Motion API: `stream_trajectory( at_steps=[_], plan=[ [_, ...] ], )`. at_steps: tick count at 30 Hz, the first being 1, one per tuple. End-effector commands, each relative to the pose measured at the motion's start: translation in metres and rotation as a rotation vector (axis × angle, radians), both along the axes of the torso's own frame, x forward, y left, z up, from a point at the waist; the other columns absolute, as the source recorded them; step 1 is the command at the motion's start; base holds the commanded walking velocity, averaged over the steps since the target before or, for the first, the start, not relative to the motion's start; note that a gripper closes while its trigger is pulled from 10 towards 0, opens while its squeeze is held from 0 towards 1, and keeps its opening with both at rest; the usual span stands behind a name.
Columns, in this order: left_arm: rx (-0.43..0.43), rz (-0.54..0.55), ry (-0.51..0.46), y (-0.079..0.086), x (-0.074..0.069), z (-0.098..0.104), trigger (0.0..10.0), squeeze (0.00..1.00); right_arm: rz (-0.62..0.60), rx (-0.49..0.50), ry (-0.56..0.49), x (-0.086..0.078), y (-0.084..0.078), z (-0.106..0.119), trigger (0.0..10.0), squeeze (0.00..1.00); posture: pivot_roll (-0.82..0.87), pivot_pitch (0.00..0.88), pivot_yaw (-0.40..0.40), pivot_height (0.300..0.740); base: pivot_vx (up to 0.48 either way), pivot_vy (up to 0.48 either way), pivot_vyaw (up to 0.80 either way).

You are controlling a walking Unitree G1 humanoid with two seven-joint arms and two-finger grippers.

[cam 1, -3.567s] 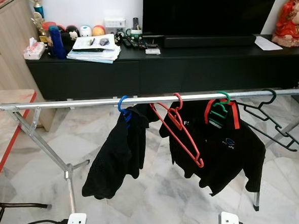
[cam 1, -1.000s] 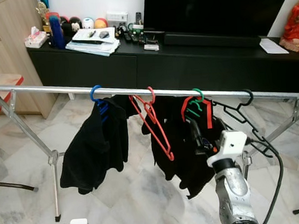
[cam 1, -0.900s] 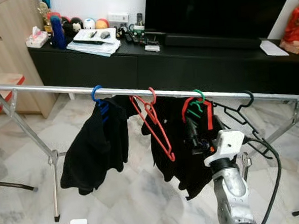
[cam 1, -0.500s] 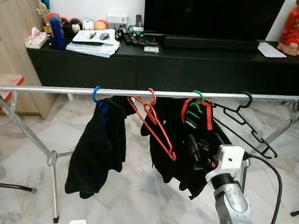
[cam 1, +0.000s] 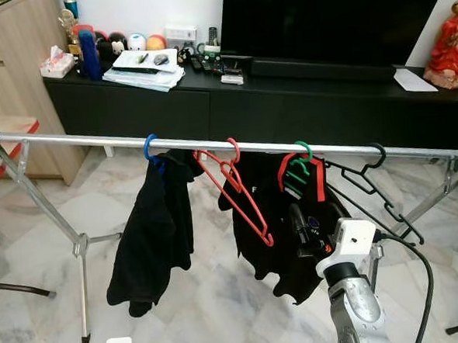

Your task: Hang hanger

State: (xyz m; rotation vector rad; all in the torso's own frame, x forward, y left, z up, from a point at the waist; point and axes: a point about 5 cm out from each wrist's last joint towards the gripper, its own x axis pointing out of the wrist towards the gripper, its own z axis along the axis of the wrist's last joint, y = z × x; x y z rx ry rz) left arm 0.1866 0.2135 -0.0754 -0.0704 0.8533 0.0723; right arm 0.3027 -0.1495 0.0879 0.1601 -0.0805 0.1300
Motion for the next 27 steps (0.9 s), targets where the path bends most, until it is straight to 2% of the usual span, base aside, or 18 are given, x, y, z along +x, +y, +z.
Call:
stream_trajectory(
  at_steps=[1, 17, 27],
  plan=[
    [-0.012, 0.011, 0.018, -0.0001, -0.0038, -0.0022, 10.0, 0.0, 0.0, -0.003, -0.02, 0.0022, -0.0007, 0.0071, 10.0, 0.0, -0.01, 0.063, -0.089, 0.74, 0.27, 0.0, 0.0],
    [-0.015, 0.015, 0.02, -0.0006, -0.0043, -0.0026, 10.0, 0.0, -0.008, -0.009, -0.014, 0.0049, -0.0031, 0.0095, 10.0, 0.0, -0.01, 0.075, -0.096, 0.74, 0.281, 0.0, 0.0],
    [-0.018, 0.016, 0.019, -0.0009, -0.0053, -0.0031, 10.0, 0.0, -0.008, -0.026, -0.006, -0.0012, -0.0055, 0.0074, 10.0, 0.0, -0.01, 0.087, -0.096, 0.74, 0.0, 0.0, 0.0]
  ],
)
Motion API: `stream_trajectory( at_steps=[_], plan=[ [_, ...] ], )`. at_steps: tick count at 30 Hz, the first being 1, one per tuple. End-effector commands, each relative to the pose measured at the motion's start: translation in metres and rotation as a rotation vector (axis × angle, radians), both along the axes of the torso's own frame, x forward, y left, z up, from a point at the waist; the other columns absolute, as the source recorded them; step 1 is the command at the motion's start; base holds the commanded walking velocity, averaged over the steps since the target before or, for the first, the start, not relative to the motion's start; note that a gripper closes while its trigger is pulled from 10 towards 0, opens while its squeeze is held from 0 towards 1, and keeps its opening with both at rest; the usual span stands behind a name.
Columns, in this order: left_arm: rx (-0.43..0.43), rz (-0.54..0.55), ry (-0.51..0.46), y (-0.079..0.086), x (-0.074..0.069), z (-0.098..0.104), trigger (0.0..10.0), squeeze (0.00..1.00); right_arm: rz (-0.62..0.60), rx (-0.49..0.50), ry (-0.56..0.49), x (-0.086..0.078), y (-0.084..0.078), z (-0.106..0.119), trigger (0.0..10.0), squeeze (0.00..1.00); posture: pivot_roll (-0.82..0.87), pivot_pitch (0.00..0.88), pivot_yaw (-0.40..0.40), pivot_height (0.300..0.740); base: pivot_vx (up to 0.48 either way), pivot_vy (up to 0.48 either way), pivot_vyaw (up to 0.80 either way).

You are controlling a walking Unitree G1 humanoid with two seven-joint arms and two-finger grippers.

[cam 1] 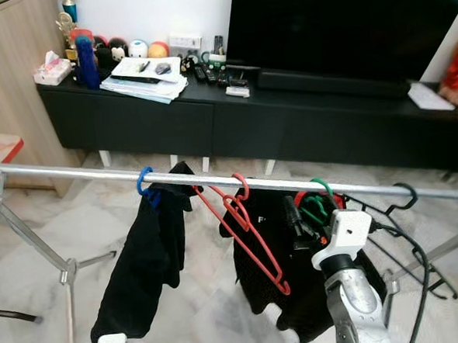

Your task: Hang hanger

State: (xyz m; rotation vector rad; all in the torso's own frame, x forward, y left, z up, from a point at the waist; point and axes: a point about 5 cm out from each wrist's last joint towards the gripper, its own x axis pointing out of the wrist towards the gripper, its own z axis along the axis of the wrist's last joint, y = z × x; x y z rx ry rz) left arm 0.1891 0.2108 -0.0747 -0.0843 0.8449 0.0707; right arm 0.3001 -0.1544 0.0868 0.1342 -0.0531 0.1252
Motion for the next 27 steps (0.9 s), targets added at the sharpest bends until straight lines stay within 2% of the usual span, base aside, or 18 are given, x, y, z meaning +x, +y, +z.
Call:
stream_trajectory(
  at_steps=[1, 5, 9, 14, 17, 20, 27],
  plan=[
    [-0.006, 0.011, 0.028, 0.002, -0.008, -0.004, 10.0, 0.0, -0.006, -0.001, -0.026, 0.001, -0.001, 0.008, 10.0, 0.0, -0.01, 0.088, -0.096, 0.74, 0.0, 0.0, 0.0],
    [-0.01, 0.01, 0.03, 0.001, -0.008, -0.004, 10.0, 0.0, 0.007, -0.004, 0.023, 0.003, -0.002, 0.006, 10.0, 0.0, -0.02, 0.093, -0.095, 0.74, 0.0, 0.0, 0.0],
    [-0.012, 0.009, 0.031, 0.0, -0.008, -0.004, 10.0, 0.0, 0.056, -0.064, 0.091, 0.013, 0.001, 0.006, 10.0, 0.0, -0.02, 0.094, -0.094, 0.74, 0.0, 0.0, 0.0],
    [-0.015, 0.008, 0.032, -0.001, -0.008, -0.005, 10.0, 0.0, 0.074, -0.079, 0.159, 0.024, 0.0, 0.008, 10.0, 0.0, -0.01, 0.092, -0.094, 0.74, 0.0, 0.0, 0.0],
    [-0.015, 0.007, 0.032, 0.0, -0.008, -0.004, 10.0, 0.0, 0.076, -0.087, 0.164, 0.031, -0.003, 0.012, 10.0, 0.0, -0.01, 0.091, -0.091, 0.74, 0.0, 0.0, 0.0],
    [-0.016, 0.006, 0.034, 0.0, -0.008, -0.004, 10.0, 0.0, 0.094, -0.146, 0.254, 0.038, -0.006, 0.008, 10.0, 0.0, -0.01, 0.088, -0.092, 0.74, 0.0, 0.0, 0.0],
    [-0.019, 0.007, 0.033, -0.001, -0.008, -0.004, 10.0, 0.0, 0.105, -0.145, 0.307, 0.044, -0.009, 0.009, 10.0, 0.0, -0.01, 0.089, -0.091, 0.74, 0.0, 0.0, 0.0]
  ],
)
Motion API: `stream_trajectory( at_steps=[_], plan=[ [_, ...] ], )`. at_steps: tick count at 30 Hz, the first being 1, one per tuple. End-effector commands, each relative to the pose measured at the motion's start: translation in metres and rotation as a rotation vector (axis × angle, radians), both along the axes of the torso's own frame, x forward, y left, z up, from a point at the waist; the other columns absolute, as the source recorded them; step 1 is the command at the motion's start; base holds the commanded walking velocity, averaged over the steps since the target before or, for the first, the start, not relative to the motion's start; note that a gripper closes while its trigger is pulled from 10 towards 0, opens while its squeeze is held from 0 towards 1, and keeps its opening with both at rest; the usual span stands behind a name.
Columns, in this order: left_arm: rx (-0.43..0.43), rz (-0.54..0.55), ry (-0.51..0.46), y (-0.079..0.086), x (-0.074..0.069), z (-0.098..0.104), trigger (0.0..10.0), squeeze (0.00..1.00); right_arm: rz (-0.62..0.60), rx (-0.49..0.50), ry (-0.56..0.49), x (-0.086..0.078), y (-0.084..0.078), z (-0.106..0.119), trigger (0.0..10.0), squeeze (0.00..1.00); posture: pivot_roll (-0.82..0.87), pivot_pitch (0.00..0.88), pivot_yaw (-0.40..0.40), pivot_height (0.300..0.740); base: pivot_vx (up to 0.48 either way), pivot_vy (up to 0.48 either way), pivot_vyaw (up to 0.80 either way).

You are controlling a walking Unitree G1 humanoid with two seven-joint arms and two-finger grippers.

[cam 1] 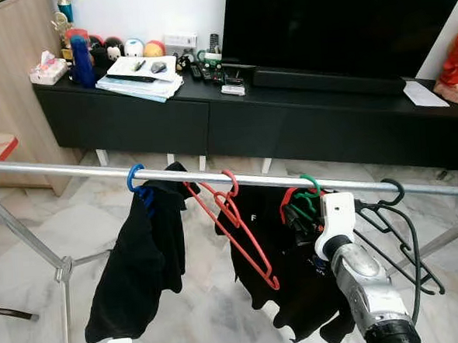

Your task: Hang hanger

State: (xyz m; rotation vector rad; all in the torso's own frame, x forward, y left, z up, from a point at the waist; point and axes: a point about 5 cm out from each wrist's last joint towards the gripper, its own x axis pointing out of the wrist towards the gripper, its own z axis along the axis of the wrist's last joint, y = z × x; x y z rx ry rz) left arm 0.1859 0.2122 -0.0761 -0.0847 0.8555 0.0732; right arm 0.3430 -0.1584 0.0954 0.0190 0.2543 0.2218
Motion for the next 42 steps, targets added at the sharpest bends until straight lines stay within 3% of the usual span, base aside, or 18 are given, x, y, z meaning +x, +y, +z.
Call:
stream_trajectory(
  at_steps=[1, 14, 21, 31, 38, 42],
  plan=[
    [-0.019, 0.003, 0.024, -0.003, -0.004, -0.003, 10.0, 0.0, -0.002, -0.008, 0.029, 0.003, -0.005, 0.0, 10.0, 0.0, -0.01, 0.09, -0.09, 0.74, 0.0, 0.0, 0.0],
    [-0.023, 0.003, 0.03, -0.005, -0.006, -0.004, 10.0, 0.0, 0.066, -0.067, 0.029, 0.02, -0.012, 0.019, 10.0, 0.0, -0.02, 0.089, -0.088, 0.74, 0.0, 0.0, 0.0],
    [-0.026, 0.0, 0.032, -0.006, -0.006, -0.005, 10.0, 0.0, 0.048, -0.085, 0.078, 0.018, -0.018, 0.011, 10.0, 0.0, -0.02, 0.091, -0.088, 0.74, 0.0, 0.0, 0.0],
    [-0.03, -0.007, 0.043, -0.008, -0.009, -0.006, 10.0, 0.0, -0.042, -0.079, 0.159, -0.004, -0.034, -0.012, 10.0, 0.0, -0.03, 0.094, -0.086, 0.74, 0.0, 0.0, 0.0],
    [-0.028, -0.008, 0.056, -0.008, -0.013, -0.008, 10.0, 0.0, -0.149, -0.104, 0.197, -0.022, -0.055, -0.019, 10.0, 0.0, -0.04, 0.097, -0.09, 0.74, 0.0, 0.0, 0.0],
    [-0.028, -0.009, 0.065, -0.007, -0.016, -0.009, 10.0, 0.0, -0.145, -0.106, 0.21, -0.033, -0.055, -0.023, 10.0, 0.0, -0.05, 0.097, -0.09, 0.74, 0.0, 0.0, 0.0]
  ],
)
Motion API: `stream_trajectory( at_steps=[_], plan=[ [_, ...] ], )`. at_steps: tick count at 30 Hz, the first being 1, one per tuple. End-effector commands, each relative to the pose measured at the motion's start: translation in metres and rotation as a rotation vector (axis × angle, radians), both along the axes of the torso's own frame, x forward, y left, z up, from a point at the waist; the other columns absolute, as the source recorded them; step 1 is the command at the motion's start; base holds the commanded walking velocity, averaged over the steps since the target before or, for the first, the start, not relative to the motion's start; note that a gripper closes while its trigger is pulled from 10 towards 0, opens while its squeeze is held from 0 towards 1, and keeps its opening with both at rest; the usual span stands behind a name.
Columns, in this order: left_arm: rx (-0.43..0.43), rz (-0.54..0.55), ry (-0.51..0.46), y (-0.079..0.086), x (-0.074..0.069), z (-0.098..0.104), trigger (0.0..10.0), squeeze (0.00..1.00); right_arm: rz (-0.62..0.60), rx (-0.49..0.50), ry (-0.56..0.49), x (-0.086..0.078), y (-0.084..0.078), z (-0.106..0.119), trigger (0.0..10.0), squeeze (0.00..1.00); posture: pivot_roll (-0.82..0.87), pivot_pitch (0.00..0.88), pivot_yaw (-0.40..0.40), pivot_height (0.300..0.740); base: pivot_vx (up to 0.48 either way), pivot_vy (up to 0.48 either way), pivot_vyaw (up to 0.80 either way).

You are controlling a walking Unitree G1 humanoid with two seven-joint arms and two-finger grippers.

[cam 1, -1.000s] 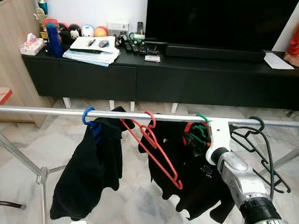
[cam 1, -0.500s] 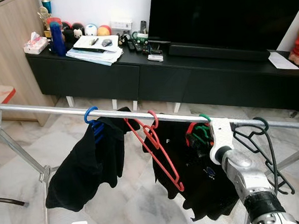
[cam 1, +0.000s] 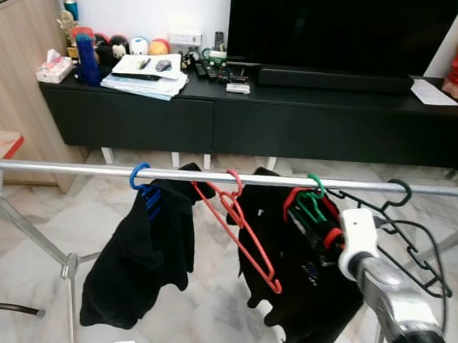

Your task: Hang hanger

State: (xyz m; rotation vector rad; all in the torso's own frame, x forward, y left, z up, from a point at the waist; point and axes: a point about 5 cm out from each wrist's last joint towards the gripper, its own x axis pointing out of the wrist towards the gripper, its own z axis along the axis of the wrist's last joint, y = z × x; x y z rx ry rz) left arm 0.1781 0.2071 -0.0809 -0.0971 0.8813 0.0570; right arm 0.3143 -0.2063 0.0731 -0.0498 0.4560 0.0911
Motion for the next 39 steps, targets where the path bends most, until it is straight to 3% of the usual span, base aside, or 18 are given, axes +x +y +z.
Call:
stream_trajectory(
  at_steps=[1, 3, 8, 13, 18, 19, 26, 38, 39],
  plan=[
    [-0.009, 0.001, 0.041, -0.002, -0.008, -0.005, 10.0, 0.0, -0.03, -0.002, 0.015, -0.005, -0.007, -0.001, 10.0, 0.0, -0.05, 0.097, -0.09, 0.74, 0.0, 0.0, 0.0],
    [-0.008, 0.003, 0.044, -0.001, -0.009, -0.005, 10.0, 0.0, -0.03, 0.01, -0.02, -0.002, -0.006, 0.004, 10.0, 0.0, -0.04, 0.097, -0.091, 0.74, 0.0, 0.0, 0.0],
    [-0.002, 0.01, 0.053, 0.004, -0.013, -0.006, 10.0, 0.0, 0.005, 0.094, -0.219, 0.014, 0.007, 0.039, 10.0, 0.0, -0.04, 0.095, -0.09, 0.74, 0.0, 0.0, 0.0],
    [0.0, 0.013, 0.057, 0.007, -0.013, -0.005, 10.0, 0.0, 0.058, 0.114, -0.279, 0.02, 0.016, 0.056, 10.0, 0.0, -0.04, 0.093, -0.092, 0.74, 0.0, 0.0, 0.0],
    [0.002, 0.012, 0.059, 0.008, -0.013, -0.005, 10.0, 0.0, 0.09, 0.119, -0.25, 0.024, 0.021, 0.054, 10.0, 0.0, -0.04, 0.094, -0.092, 0.74, 0.0, 0.0, 0.0],
    [0.002, 0.012, 0.061, 0.009, -0.013, -0.005, 10.0, 0.0, 0.131, 0.102, -0.197, 0.025, 0.027, 0.048, 10.0, 0.0, -0.04, 0.094, -0.092, 0.74, 0.0, 0.0, 0.0],
    [0.003, 0.013, 0.065, 0.01, -0.015, -0.005, 10.0, 0.0, 0.169, 0.045, -0.108, 0.028, 0.033, 0.04, 10.0, 0.0, -0.03, 0.095, -0.092, 0.74, 0.0, 0.0, 0.0],
    [-0.005, 0.007, 0.06, 0.003, -0.011, -0.005, 10.0, 0.0, 0.142, 0.029, -0.065, 0.046, 0.028, 0.038, 10.0, 0.0, -0.03, 0.096, -0.09, 0.74, 0.0, 0.0, 0.0],
    [-0.005, 0.007, 0.059, 0.002, -0.011, -0.005, 10.0, 0.0, 0.143, 0.026, -0.06, 0.047, 0.028, 0.038, 9.5, 0.0, -0.02, 0.097, -0.09, 0.74, 0.0, 0.0, 0.0]
  ],
)
